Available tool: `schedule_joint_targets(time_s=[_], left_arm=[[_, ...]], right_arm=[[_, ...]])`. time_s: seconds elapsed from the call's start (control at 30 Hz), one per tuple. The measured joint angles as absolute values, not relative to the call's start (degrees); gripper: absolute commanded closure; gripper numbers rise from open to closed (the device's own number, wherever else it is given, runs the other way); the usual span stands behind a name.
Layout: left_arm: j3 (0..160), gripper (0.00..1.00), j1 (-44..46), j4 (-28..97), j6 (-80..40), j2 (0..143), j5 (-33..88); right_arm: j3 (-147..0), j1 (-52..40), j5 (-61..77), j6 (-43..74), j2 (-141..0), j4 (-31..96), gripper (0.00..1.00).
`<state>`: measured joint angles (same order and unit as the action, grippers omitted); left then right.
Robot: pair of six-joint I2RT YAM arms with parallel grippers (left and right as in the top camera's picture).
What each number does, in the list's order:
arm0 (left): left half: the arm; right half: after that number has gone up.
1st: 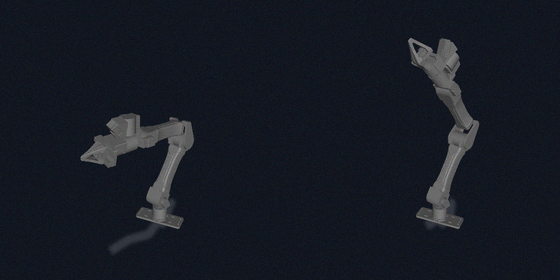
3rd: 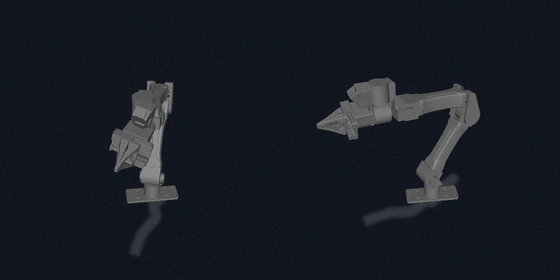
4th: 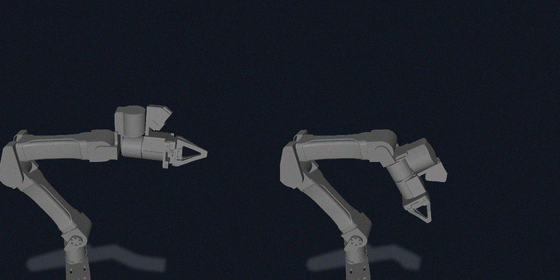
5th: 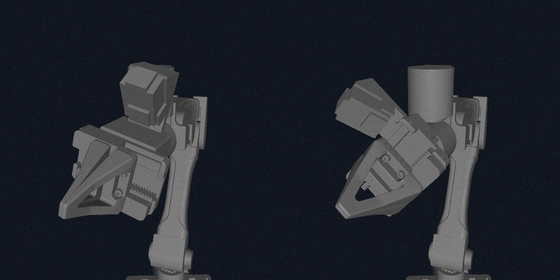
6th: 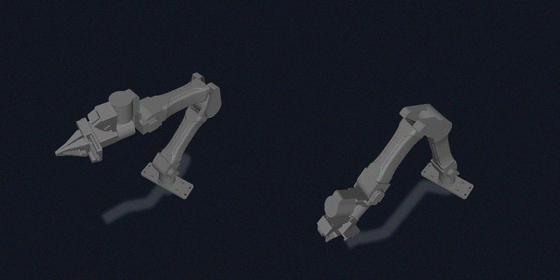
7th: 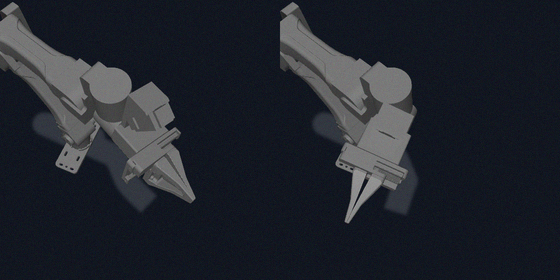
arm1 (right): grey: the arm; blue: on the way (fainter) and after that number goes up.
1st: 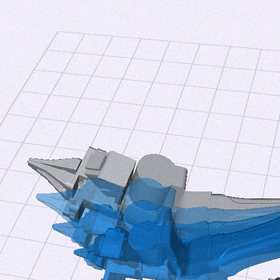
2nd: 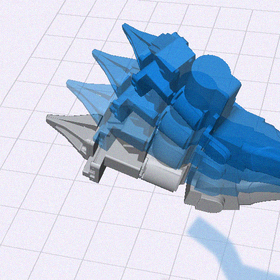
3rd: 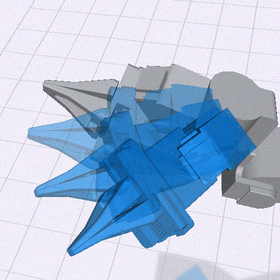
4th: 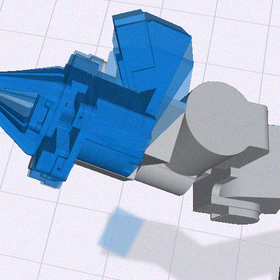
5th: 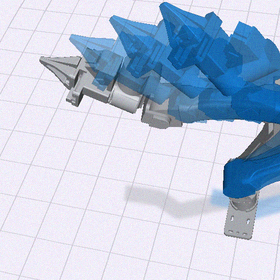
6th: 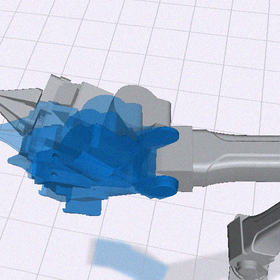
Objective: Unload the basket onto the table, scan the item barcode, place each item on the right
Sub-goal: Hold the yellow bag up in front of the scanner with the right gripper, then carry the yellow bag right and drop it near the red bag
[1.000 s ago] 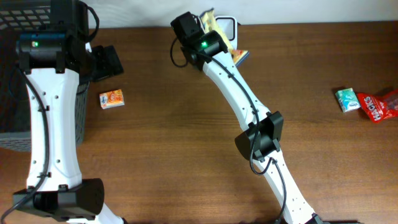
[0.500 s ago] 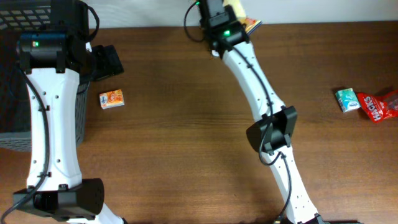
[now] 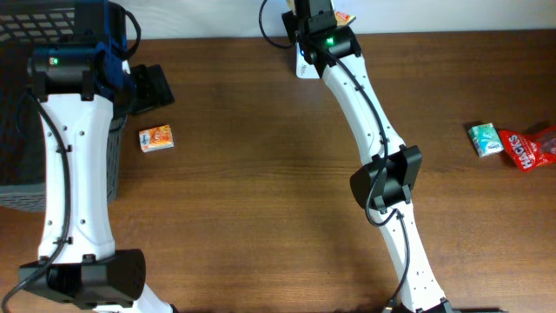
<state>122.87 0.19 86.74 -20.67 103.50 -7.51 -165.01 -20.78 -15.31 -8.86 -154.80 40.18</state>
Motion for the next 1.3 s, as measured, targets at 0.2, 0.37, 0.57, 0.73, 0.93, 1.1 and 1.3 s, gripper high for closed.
schedule_joint_targets(time_s=[0.2, 0.37, 0.57, 0.73, 0.93, 1.1, 1.3], left_arm=[[122.7, 0.01, 0.2, 86.3, -20.6, 103.5, -7.5], [122.7, 0.01, 0.2, 86.3, -20.7, 103.5, -7.5], [122.7, 0.01, 0.2, 86.3, -20.7, 103.5, -7.5], [122.7, 0.01, 0.2, 86.3, -20.7, 103.5, -7.5], [122.7, 0.01, 0.2, 86.3, -20.6, 103.5, -7.5], [122.7, 0.01, 0.2, 86.3, -20.6, 103.5, -7.5], [122.7, 0.01, 0.2, 86.3, -20.7, 103.5, -7.5]], right_arm=[[-165.0, -20.8, -15.0, -8.7, -155.6, 40.2, 0.96], [-165.0, -20.8, -15.1, -8.8, -155.6, 40.3, 0.96], [-165.0, -20.8, -17.1, -8.8, -155.7, 40.7, 0.96], [-165.0, -20.8, -21.4, -9.2, -155.7, 41.3, 0.96], [-165.0, -20.7, -28.1, -9.4, -155.6, 43.3, 0.96], [-165.0, -19.6, -32.6, -8.7, -155.6, 48.9, 0.96], [-165.0, -12.8, -33.7, -2.4, -154.2, 56.5, 0.96]])
